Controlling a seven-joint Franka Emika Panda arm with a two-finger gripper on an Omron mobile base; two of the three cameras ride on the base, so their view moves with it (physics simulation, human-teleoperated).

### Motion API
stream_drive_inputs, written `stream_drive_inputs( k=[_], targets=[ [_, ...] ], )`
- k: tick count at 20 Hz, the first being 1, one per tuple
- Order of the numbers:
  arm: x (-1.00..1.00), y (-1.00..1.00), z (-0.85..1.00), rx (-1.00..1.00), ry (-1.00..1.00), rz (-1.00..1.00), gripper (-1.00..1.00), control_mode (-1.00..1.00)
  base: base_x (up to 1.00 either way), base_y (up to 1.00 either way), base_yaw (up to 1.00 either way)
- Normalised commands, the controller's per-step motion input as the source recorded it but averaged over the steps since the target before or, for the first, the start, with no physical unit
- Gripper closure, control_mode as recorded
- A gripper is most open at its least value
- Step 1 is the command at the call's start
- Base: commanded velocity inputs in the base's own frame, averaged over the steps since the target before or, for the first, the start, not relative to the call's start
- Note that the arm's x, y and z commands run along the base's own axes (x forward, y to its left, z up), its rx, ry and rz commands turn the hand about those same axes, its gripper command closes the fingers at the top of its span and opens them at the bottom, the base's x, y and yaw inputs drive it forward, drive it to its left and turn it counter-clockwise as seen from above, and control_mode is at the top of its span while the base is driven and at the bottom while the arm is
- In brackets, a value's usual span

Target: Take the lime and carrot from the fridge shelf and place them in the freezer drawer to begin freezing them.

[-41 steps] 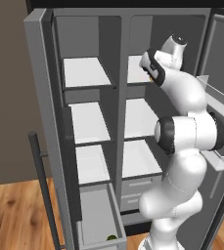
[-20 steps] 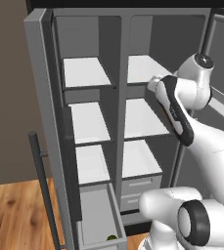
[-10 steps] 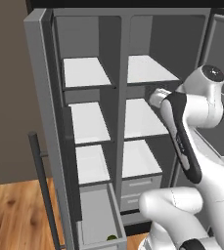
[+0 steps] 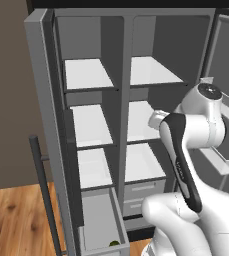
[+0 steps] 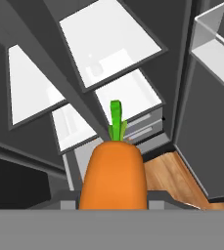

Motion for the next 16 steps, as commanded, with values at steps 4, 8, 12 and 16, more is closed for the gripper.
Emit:
stream_drive_inputs(
  k=[4, 8, 12, 16],
  targets=[
    [0.00, 0.05, -0.12, 0.00, 0.06, 0.00, 1.00, -1.00, 0.00, 0.00, 0.00],
    [0.03, 0.00, -0.06, 0.00, 0.01, 0.00, 1.00, -1.00, 0.00, 0.00, 0.00],
    [-0.05, 0.00, -0.03, 0.00, 0.00, 0.00, 1.00, 1.00, -0.49, 0.00, 0.03],
    [0.00, 0.00, 0.00, 0.00, 0.00, 0.00, 1.00, 1.00, -0.72, 0.01, 0.13]
  ],
)
